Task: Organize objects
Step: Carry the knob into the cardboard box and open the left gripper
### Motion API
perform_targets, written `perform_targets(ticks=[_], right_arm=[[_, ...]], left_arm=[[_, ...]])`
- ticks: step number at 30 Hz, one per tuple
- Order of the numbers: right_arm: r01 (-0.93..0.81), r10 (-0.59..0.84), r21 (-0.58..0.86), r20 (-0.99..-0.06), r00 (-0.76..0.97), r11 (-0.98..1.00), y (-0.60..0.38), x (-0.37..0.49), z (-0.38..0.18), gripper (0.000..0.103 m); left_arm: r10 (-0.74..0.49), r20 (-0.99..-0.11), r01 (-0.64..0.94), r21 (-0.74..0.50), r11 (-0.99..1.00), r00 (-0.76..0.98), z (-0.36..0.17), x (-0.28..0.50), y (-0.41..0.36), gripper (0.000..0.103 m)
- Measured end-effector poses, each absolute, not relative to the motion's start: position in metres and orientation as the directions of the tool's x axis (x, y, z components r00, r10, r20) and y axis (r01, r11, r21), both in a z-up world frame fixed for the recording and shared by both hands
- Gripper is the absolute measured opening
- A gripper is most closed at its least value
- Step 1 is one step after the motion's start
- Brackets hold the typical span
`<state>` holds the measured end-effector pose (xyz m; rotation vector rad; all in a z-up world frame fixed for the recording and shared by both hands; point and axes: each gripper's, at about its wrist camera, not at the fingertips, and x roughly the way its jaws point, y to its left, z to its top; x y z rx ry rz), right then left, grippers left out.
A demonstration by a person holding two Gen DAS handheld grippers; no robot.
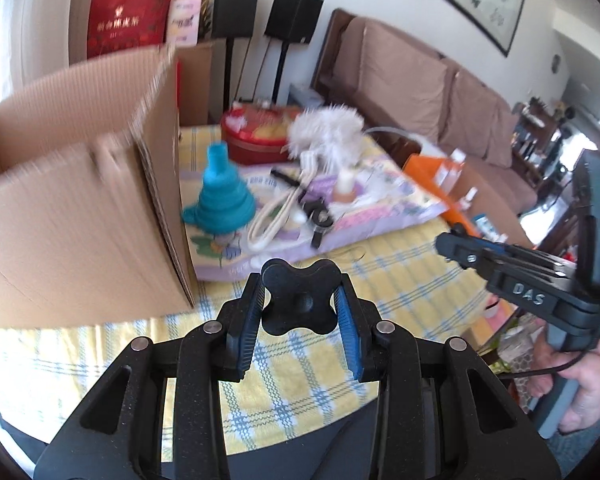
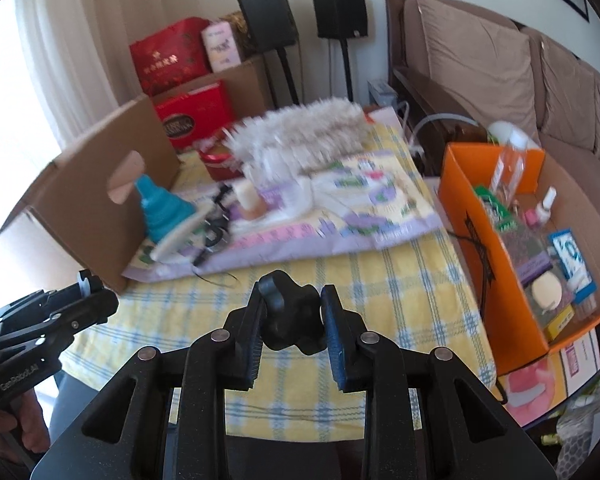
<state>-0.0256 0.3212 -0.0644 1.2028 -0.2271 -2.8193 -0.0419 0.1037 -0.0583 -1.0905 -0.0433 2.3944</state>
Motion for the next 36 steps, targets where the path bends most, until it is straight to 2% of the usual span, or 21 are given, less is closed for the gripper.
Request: perform_targets(ticks=[7, 18, 25, 36], right_arm=[[0.103, -0.192, 0.172, -0.659, -0.728, -0.980, 0.290, -0.029, -0.019, 0.027], [0.265, -0.318, 0.178, -0.596, -0.737, -0.948, 0.228, -0.049, 0.028, 0.027], [0.348, -0.381, 0.174, -0.587, -0.714, -0.921, 0.185, -0.070, 0.041, 0.027], [0.407, -0.448, 0.215, -0.609, -0.655, -0.887, 0.145, -0.113, 0.036, 0.027]], left_arm=[[0.496, -0.636, -0.453, -0.246, -0.857, -0.592, -0.005, -0.038, 0.078, 0.033], [0.417, -0.595, -0.379, -0.196, -0.904, -0.687, 0.043, -0.064, 0.029, 0.033], [0.381, -0.646, -0.324, -0.212, -0.922, -0.661, 0.030, -0.103, 0.005, 0.033], [0.395, -0.715, -0.313, -0.254, -0.915, -0.576, -0.008, -0.133, -0.003, 0.033]])
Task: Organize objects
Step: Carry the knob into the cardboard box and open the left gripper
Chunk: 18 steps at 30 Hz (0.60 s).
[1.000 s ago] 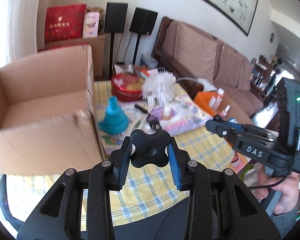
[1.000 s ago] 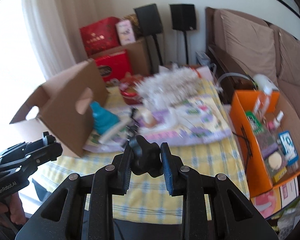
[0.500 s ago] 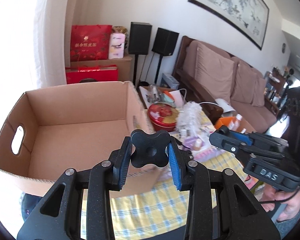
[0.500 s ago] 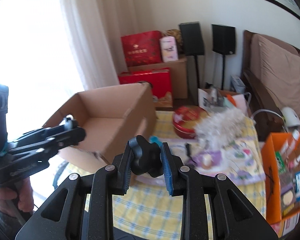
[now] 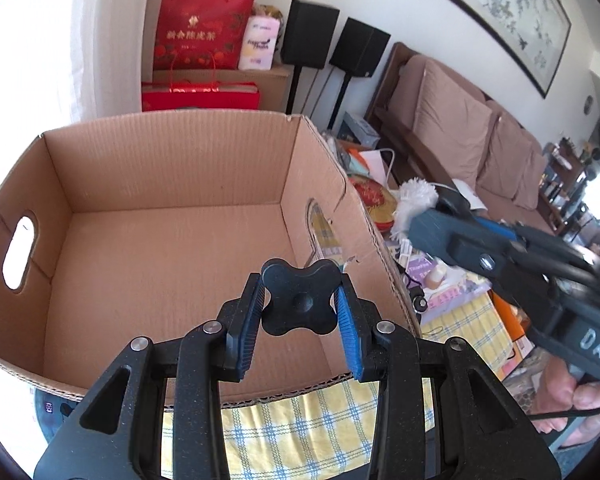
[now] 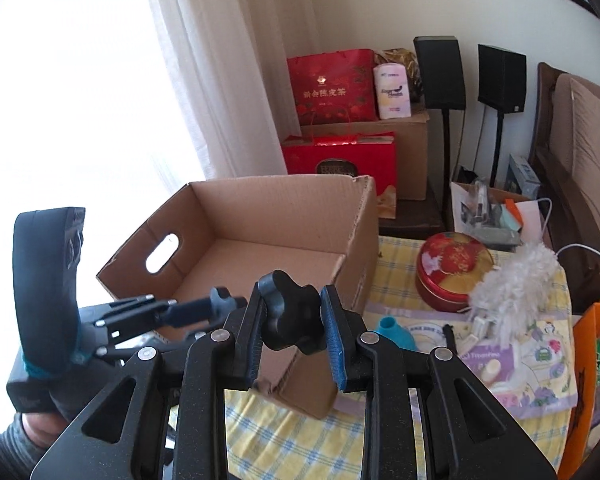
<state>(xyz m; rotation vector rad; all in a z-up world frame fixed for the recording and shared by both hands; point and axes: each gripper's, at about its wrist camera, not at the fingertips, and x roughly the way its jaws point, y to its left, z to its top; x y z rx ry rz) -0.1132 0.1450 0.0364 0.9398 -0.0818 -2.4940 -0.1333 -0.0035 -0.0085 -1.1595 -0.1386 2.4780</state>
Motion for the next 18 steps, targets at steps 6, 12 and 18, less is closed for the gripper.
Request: perform_targets(ticks=[6, 12, 18], right_arm=[[0.414, -0.464, 0.237, -0.622, -0.631, -0.879, 0.134, -0.135, 0.032, 0.027], [0.411, -0.452, 0.225, -0.643, -0.619, -0.883, 0.128, -0.147, 0.024, 0.027], [0.407, -0.439, 0.211, -0.651, -0.620, -0.889, 0.125, -0.153, 0.019, 0.027]], left_arm=[[0.410, -0.725, -0.347, -0.246, -0.905, -0.553, -0.015, -0.135, 0.004, 0.034], [0.410, -0.726, -0.346, -0.248, -0.905, -0.552, -0.016, -0.133, 0.006, 0.035], [0.395, -0.716, -0.330, -0.239, -0.913, -0.575, -0.012, -0.127, 0.002, 0.041]])
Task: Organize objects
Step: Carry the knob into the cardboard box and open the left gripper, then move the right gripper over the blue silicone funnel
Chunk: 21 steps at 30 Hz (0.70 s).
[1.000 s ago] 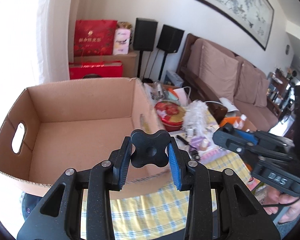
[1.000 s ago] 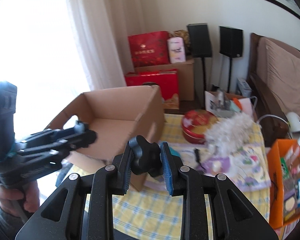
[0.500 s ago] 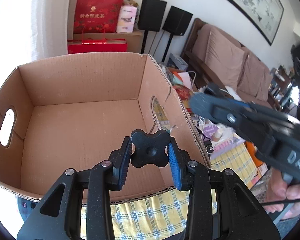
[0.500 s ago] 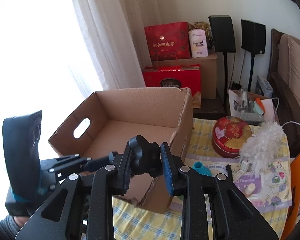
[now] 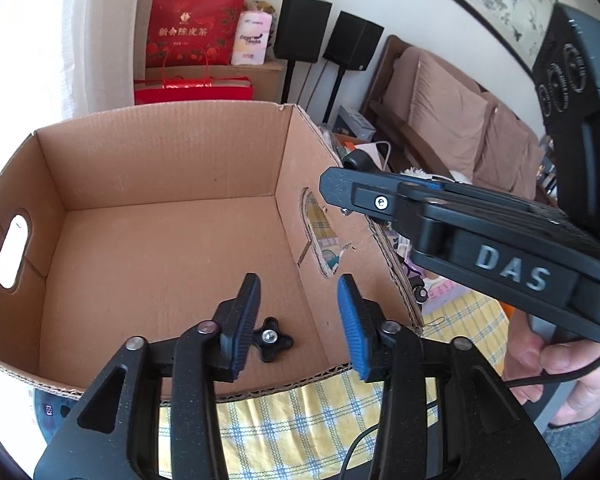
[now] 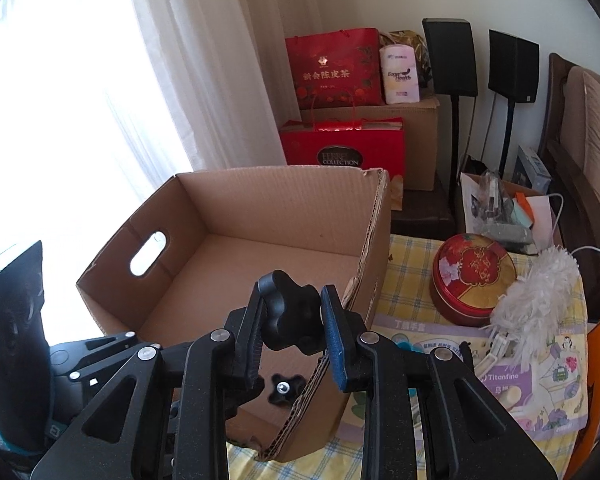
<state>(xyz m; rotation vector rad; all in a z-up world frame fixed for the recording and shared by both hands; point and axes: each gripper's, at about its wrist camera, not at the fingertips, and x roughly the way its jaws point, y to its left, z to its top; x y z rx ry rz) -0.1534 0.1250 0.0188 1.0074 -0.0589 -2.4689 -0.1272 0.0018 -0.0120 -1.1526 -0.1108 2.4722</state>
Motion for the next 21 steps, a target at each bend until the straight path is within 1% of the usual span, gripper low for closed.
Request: perform_targets(ticks=[2, 4, 5, 6, 7, 8, 9, 11, 15, 16, 18, 19, 20, 21], right_arm=[[0.408, -0.435, 0.206, -0.654, -0.619, -0.890, 0.123, -0.156, 0.018, 0.027], [0.405, -0.426, 0.197, -0.660, -0.619, -0.893, 0.122, -0.158, 0.015, 0.027], [0.402, -0.421, 0.193, -0.663, -0.619, -0.895, 0.122, -0.159, 0.014, 0.028], [0.399, -0.418, 0.192, -0.664, -0.620, -0.897, 0.122, -0.160, 0.013, 0.029], [0.395, -0.416, 0.193, -0.663, -0.622, -0.898, 0.122, -0.160, 0.012, 0.029], [0.393, -0.417, 0.195, -0.662, -0.623, -0.898, 0.123, -0.160, 0.012, 0.031], [0.395, -0.420, 0.198, -0.660, -0.623, -0.897, 0.123, -0.159, 0.013, 0.033], [0.395, -0.419, 0.194, -0.654, -0.630, -0.898, 0.124, -0.156, 0.015, 0.043], [0.394, -0.420, 0.194, -0.642, -0.641, -0.898, 0.128, -0.151, 0.021, 0.046], [0.393, -0.418, 0.193, -0.639, -0.645, -0.899, 0.130, -0.149, 0.023, 0.048], [0.387, -0.413, 0.188, -0.632, -0.656, -0.903, 0.133, -0.144, 0.026, 0.054], [0.382, -0.409, 0.187, -0.628, -0.662, -0.905, 0.136, -0.141, 0.028, 0.058], [0.378, -0.406, 0.186, -0.624, -0.668, -0.907, 0.139, -0.138, 0.030, 0.064], [0.372, -0.401, 0.184, -0.619, -0.675, -0.910, 0.142, -0.135, 0.032, 0.066]], left_arm=[[0.387, -0.709, -0.321, -0.234, -0.918, -0.590, -0.010, -0.125, -0.001, 0.053], [0.376, -0.702, -0.305, -0.232, -0.923, -0.604, -0.007, -0.123, -0.005, 0.058], [0.371, -0.701, -0.296, -0.232, -0.926, -0.609, -0.006, -0.123, -0.007, 0.069], [0.365, -0.698, -0.285, -0.234, -0.929, -0.616, -0.005, -0.122, -0.009, 0.076], [0.360, -0.687, -0.270, -0.241, -0.932, -0.631, -0.003, -0.121, -0.013, 0.085], [0.358, -0.679, -0.261, -0.246, -0.933, -0.641, -0.001, -0.120, -0.017, 0.087], [0.357, -0.674, -0.255, -0.250, -0.934, -0.647, 0.000, -0.120, -0.019, 0.088], [0.356, -0.667, -0.241, -0.262, -0.934, -0.654, 0.002, -0.121, -0.026, 0.089], [0.349, -0.656, -0.220, -0.273, -0.936, -0.669, 0.006, -0.124, -0.038, 0.094], [0.346, -0.652, -0.216, -0.274, -0.937, -0.674, 0.008, -0.126, -0.041, 0.095], [0.340, -0.644, -0.212, -0.271, -0.939, -0.685, 0.010, -0.125, -0.044, 0.098], [0.334, -0.637, -0.209, -0.266, -0.941, -0.695, 0.013, -0.124, -0.046, 0.101], [0.329, -0.631, -0.207, -0.261, -0.943, -0.702, 0.014, -0.123, -0.047, 0.101], [0.322, -0.626, -0.205, -0.254, -0.945, -0.710, 0.016, -0.121, -0.047, 0.102]])
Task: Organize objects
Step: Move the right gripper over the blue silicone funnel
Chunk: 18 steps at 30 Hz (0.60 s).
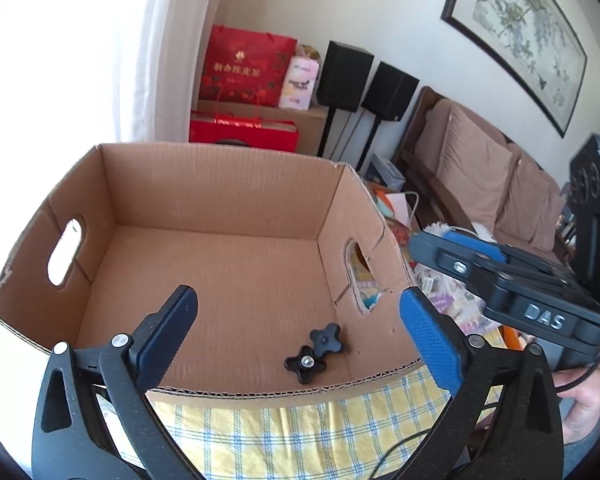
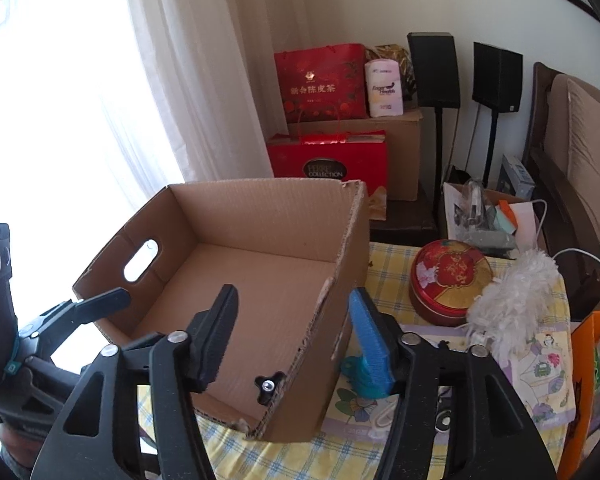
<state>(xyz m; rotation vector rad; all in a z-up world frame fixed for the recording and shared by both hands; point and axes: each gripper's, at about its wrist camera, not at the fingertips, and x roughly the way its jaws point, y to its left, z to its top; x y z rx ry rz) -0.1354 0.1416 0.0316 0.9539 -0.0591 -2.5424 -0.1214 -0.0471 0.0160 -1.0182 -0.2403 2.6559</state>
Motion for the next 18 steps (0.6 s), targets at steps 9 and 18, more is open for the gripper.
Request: perform_targets(ticks=[9, 18], right_arm=[[0.318, -0.326, 0.123, -0.600, -0.731, -0.940, 0.168, -0.106, 0.037, 0.088], [0.277, -0.292, 0.123, -0.614, -0.733, -0.953, 0.197, -0.093, 0.036, 0.088]], left_arm=[[0.292, -0.593, -0.200, -0.217, -0.955, -0.750, 0.028, -0.112, -0.040, 0.103], [0.325, -0.579, -0.258, -0.198, -0.946, -0.748, 0.035, -0.100, -0.018, 0.103]])
